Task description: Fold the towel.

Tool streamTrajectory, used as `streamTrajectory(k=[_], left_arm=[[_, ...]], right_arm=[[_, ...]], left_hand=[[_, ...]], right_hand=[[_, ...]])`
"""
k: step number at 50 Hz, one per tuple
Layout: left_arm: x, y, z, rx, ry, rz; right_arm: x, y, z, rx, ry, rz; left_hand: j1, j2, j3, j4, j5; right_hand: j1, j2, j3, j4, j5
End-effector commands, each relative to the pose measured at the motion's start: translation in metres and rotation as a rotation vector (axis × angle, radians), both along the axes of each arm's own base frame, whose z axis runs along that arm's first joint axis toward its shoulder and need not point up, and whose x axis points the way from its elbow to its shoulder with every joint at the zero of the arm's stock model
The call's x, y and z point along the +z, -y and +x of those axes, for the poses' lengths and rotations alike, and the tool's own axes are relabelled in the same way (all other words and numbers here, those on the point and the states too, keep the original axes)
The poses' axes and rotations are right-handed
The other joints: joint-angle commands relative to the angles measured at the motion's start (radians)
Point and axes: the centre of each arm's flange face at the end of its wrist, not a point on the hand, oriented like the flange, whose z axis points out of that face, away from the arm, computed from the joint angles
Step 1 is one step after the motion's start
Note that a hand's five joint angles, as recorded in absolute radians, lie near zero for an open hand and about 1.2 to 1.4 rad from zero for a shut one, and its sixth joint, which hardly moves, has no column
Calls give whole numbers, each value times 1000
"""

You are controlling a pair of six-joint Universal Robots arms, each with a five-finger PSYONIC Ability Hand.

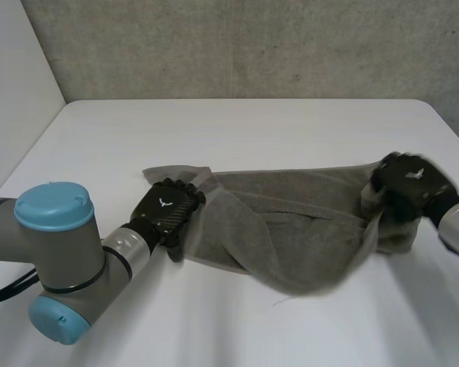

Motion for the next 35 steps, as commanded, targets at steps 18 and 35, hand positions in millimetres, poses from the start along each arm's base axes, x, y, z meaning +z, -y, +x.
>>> streamTrajectory(k=[18, 35], left_arm=[[-3, -3, -1, -14, 27, -6], [-7, -11, -3, -50, 82, -35]], right_arm=[[-17, 30, -25, -239, -8, -27], [-16, 18, -19, -149, 3, -9]], left_hand=[[-13, -3, -52, -59, 22], [28, 38, -52, -59, 63]], right_hand=[[-580, -558, -43, -76, -584], [-1148, -1126, -43, -76, -1153]])
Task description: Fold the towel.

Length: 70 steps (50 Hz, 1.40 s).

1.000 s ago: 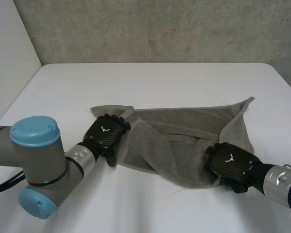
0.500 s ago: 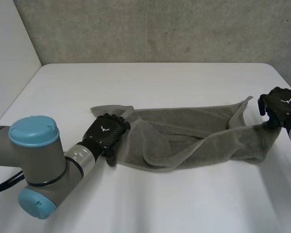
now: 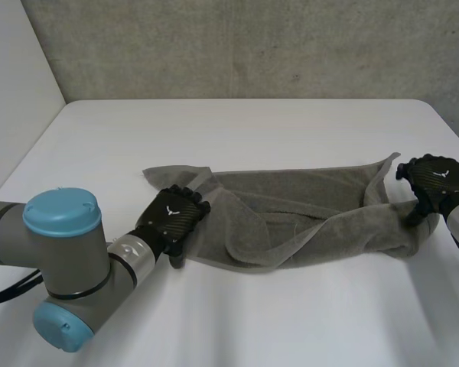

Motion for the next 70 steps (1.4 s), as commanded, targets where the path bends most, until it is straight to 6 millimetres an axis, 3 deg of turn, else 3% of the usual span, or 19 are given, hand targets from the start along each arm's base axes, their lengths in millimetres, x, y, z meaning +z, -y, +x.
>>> streamTrajectory(k=[1, 3, 5, 13, 20, 27, 36, 55, 66, 70], left_arm=[[0, 0, 1, 2, 0, -5], [1, 1, 3, 8, -1, -8], [2, 0, 3, 8, -1, -9], [6, -1, 3, 15, -7, -15], [5, -3, 3, 12, -4, -11], [4, -7, 2, 5, -2, -5], [3, -18, -6, -29, -1, -4], [21, -42, -50, -149, -67, -67], [4, -51, -80, -125, -127, 6], [-4, -51, -87, -134, -118, 7]], right_arm=[[10, -12, 5, 73, 13, -9], [28, -28, 14, 193, 26, -32], [31, -34, 18, 248, 40, -19], [27, -45, 19, 331, 72, 111], [10, -40, 19, 363, -5, 165], [-14, -23, 21, 333, -30, 231], [-18, -17, 30, 331, -52, 228], [1, -7, 35, 264, 93, 227], [-8, -4, 38, 251, 140, 268], [-9, -7, 49, 272, 163, 282]], left_hand=[[25, 29, -52, -59, 8], [22, 26, -52, -59, 5], [22, 26, -52, -59, 5], [19, 23, -52, -59, 2], [19, 23, -52, -59, 2], [19, 23, -52, -59, 2], [13, 17, -52, -59, -4], [10, 14, -52, -59, -7], [19, 23, -52, -59, 2], [16, 20, -52, -59, -1]], right_hand=[[-211, -222, -43, -76, -162], [-210, -221, -43, -76, -161], [-207, -218, -43, -76, -158], [-148, -159, -43, -76, -99], [-34, -45, -43, -76, 15], [-34, -45, -43, -76, 15], [87, 76, -43, -76, 136], [25, 14, -43, -76, 74], [43, 32, -43, -76, 92], [49, 38, -43, -76, 97]])
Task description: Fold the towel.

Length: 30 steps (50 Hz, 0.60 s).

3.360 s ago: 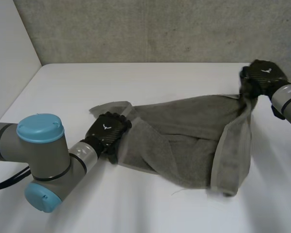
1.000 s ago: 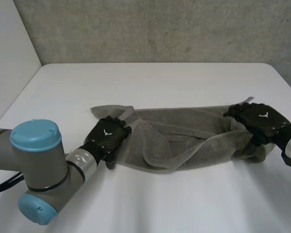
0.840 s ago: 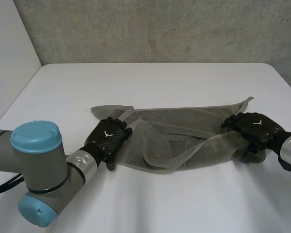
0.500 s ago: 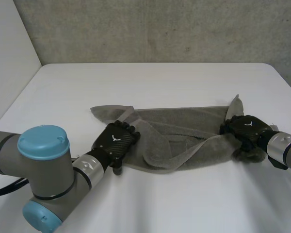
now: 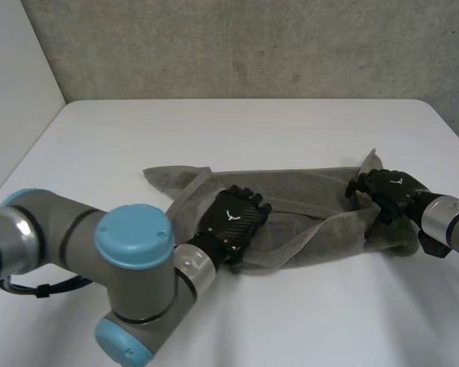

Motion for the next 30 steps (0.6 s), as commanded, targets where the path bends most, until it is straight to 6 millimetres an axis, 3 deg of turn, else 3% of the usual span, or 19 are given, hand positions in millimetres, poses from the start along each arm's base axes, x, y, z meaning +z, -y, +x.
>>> streamTrajectory(k=[1, 12, 17, 19, 20, 22, 25, 27, 28, 30], left_arm=[[-13, -2, -12, -8, 6, 11], [-31, -2, -16, 5, 24, 37], [-29, -4, -23, -8, 14, 24], [-26, 2, -25, 22, 9, 0], [-26, 2, -25, 22, 9, 0], [-17, 12, -22, 80, 5, -30], [-8, 22, -15, 137, 7, -55], [4, 31, -7, 166, -4, -69], [4, 31, -7, 166, -5, -69], [33, 43, 13, 217, -36, -104]], right_arm=[[-3, -3, 11, 17, 32, 26], [-16, -11, 23, 60, 23, 55], [-23, -12, 24, 70, 20, 72], [-21, -12, 24, 79, 21, 68], [-21, -12, 24, 79, 21, 68], [-15, -16, 24, 82, 24, 57], [-6, -17, 24, 83, 28, 38], [22, -27, 26, 100, 53, -25], [22, -27, 26, 100, 54, -25], [46, -40, 29, 136, 86, -85]], left_hand=[[16, 20, -52, -59, 3], [16, 20, -52, -59, 3], [324, 328, -52, -59, 312], [753, 757, -52, -59, 741], [756, 760, -52, -59, 743], [989, 993, -52, -59, 977], [1061, 1065, -52, -59, 1048], [1061, 1065, -52, -59, 1049], [1061, 1065, -52, -59, 1049], [1046, 1050, -52, -59, 1034]], right_hand=[[-8, -12, -43, -76, 8], [56, 53, -43, -76, 72], [391, 388, -43, -76, 407], [920, 916, -43, -76, 936], [923, 919, -43, -76, 938], [954, 950, -43, -76, 970], [954, 950, -43, -76, 970], [954, 950, -43, -76, 970], [954, 950, -43, -76, 970], [954, 950, -43, -76, 970]])
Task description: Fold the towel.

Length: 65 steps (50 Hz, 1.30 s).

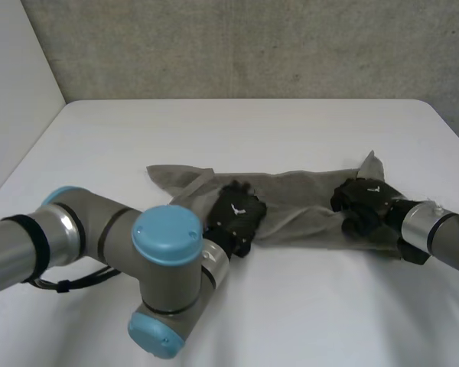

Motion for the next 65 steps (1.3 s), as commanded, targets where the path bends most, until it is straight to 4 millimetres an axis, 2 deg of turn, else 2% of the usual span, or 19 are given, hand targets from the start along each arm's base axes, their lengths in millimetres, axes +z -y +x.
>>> streamTrajectory(k=[1, 3, 5, 6, 8, 9, 11, 13, 14, 16, 17, 19, 23, 26, 36, 41, 43, 51, 65], left_arm=[[46, 27, 32, 121, -40, -70], [74, 36, 48, 156, -76, -112], [83, 37, 53, 152, -89, -122], [83, 37, 53, 152, -90, -122], [91, 39, 61, 140, -101, -131], [91, 39, 62, 140, -101, -131], [86, 53, 77, 174, -87, -115], [81, 57, 83, 189, -71, -96], [81, 57, 83, 189, -71, -96], [67, 63, 93, 217, -32, -43], [67, 63, 93, 217, -32, -43], [46, 65, 98, 229, 17, 16], [30, 67, 103, 245, 46, 56], [23, 68, 109, 262, 56, 68], [23, 84, 122, 318, 34, 19], [16, 75, 122, 307, 52, 50], [13, 65, 122, 291, 61, 72], [15, 41, 112, 239, 63, 70], [19, 31, 115, 239, 74, 75]], right_arm=[[52, -23, 4, 47, 61, -119], [60, -30, 7, 66, 83, -133], [64, -43, 15, 97, 118, -128], [64, -43, 16, 98, 118, -128], [61, -57, 26, 137, 126, -117], [61, -57, 26, 138, 126, -117], [51, -71, 39, 192, 117, -98], [45, -76, 44, 211, 113, -87], [45, -76, 44, 211, 113, -87], [32, -81, 51, 233, 107, -59], [32, -81, 51, 233, 107, -59], [27, -83, 54, 244, 107, -51], [26, -81, 54, 244, 109, -59], [26, -80, 54, 241, 109, -64], [23, -75, 47, 196, 107, -60], [21, -66, 41, 124, 84, -87], [20, -61, 37, 79, 65, -104], [19, -46, 26, 13, 53, -113], [9, -27, 9, -50, 45, -87]], left_hand=[[85, 122, -52, -59, 79], [18, 55, -52, -59, 12], [-23, 14, -52, -59, -29], [-23, 13, -52, -59, -30], [-178, -141, -52, -59, -184], [-179, -142, -52, -59, -185], [-401, -364, -52, -59, -407], [-460, -423, -52, -59, -466], [-461, -424, -52, -59, -467], [-682, -646, -52, -59, -689], [-684, -647, -52, -59, -690], [-897, -861, -52, -59, -904], [-1009, -973, -52, -59, -1015], [-1018, -982, -52, -59, -1025], [-1021, -985, -52, -59, -1028], [-1007, -970, -52, -59, -1013], [-1001, -964, -52, -59, -1007], [-998, -961, -52, -59, -1004], [-919, -882, -52, -59, -925]], right_hand=[[87, 87, -43, -76, 65], [87, 87, -43, -76, 65], [87, 87, -43, -76, 65], [87, 87, -43, -76, 65], [87, 87, -43, -76, 65], [87, 87, -43, -76, 65], [87, 87, -43, -76, 65], [87, 87, -43, -76, 65], [87, 87, -43, -76, 65], [87, 87, -43, -76, 65], [87, 87, -43, -76, 65], [87, 87, -43, -76, 65], [87, 87, -43, -76, 65], [87, 87, -43, -76, 65], [87, 87, -43, -76, 65], [87, 87, -43, -76, 65], [87, 87, -43, -76, 65], [87, 87, -43, -76, 65], [87, 87, -43, -76, 65]])
